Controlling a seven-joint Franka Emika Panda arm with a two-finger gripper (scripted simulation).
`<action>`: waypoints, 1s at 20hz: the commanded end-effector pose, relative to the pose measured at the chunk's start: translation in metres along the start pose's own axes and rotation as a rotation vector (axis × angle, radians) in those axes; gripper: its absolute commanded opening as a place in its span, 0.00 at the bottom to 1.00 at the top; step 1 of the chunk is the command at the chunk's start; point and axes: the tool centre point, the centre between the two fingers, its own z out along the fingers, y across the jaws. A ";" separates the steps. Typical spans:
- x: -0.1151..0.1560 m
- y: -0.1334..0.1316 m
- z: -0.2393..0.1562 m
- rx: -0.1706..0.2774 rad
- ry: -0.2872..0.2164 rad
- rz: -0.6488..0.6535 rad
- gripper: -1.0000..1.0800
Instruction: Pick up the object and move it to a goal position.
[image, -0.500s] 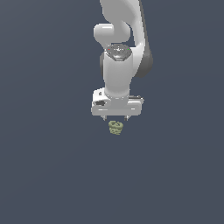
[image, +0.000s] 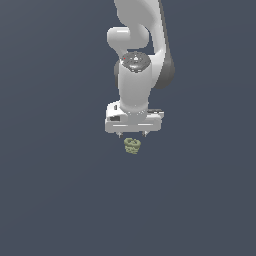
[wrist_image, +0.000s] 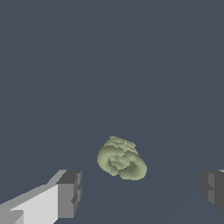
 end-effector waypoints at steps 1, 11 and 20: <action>-0.002 -0.001 0.001 0.001 -0.009 -0.009 0.96; -0.003 -0.001 0.003 0.001 -0.011 -0.032 0.96; -0.006 0.000 0.011 -0.001 -0.014 -0.156 0.96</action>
